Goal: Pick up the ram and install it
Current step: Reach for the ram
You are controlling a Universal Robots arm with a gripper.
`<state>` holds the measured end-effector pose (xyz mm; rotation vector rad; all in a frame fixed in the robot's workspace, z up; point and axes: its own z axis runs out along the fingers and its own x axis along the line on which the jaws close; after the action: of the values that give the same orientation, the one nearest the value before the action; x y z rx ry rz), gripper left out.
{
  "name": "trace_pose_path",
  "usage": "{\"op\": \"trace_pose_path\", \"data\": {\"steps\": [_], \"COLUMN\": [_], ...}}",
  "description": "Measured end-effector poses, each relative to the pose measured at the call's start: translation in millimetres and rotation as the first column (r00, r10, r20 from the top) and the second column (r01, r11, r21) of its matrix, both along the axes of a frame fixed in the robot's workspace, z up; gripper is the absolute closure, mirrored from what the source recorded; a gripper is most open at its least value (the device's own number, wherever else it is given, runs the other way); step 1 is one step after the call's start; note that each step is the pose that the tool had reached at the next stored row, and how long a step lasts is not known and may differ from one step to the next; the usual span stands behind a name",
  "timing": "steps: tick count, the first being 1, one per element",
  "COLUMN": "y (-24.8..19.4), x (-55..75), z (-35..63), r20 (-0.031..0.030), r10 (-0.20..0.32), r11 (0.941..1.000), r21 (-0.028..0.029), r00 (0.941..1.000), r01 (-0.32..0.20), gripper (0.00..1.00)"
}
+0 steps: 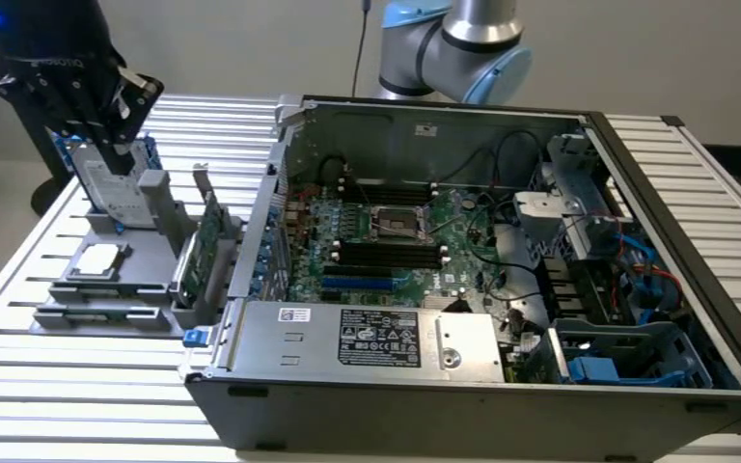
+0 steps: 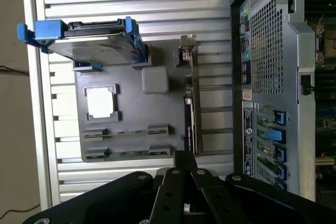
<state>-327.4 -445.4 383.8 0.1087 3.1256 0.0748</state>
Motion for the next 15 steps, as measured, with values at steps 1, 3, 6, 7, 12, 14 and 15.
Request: {"op": "trace_pose_path", "data": {"steps": [1,3,6,7,12,14,15], "y": [-0.9,-2.5,-4.6,-5.2,-7.9,-8.7,-8.9], "x": [-1.9,-5.8,-11.2,-13.0,-22.3,-26.1,-28.0], "z": [-0.4,-1.5,-3.4,-4.0,-7.4,-8.7,-9.5], "r20": [-0.0011,-0.0042,-0.0101,-0.0121,-0.0223,-0.0257,-0.0270], "r10": [0.000,0.000,0.000,0.000,0.001,0.002,0.002], "r11": [1.0000,1.0000,1.0000,1.0000,1.0000,1.0000,1.0000], "r21": [0.0000,0.0000,0.0000,0.0000,0.0000,-0.0001,-0.0001], "r00": [1.0000,1.0000,0.9999,0.9999,0.9998,0.9997,0.9996], "r01": [0.000,0.000,0.000,0.000,-0.001,-0.002,-0.002], "gripper": [0.89,0.89,0.89,0.89,0.89,0.89,0.89]}}
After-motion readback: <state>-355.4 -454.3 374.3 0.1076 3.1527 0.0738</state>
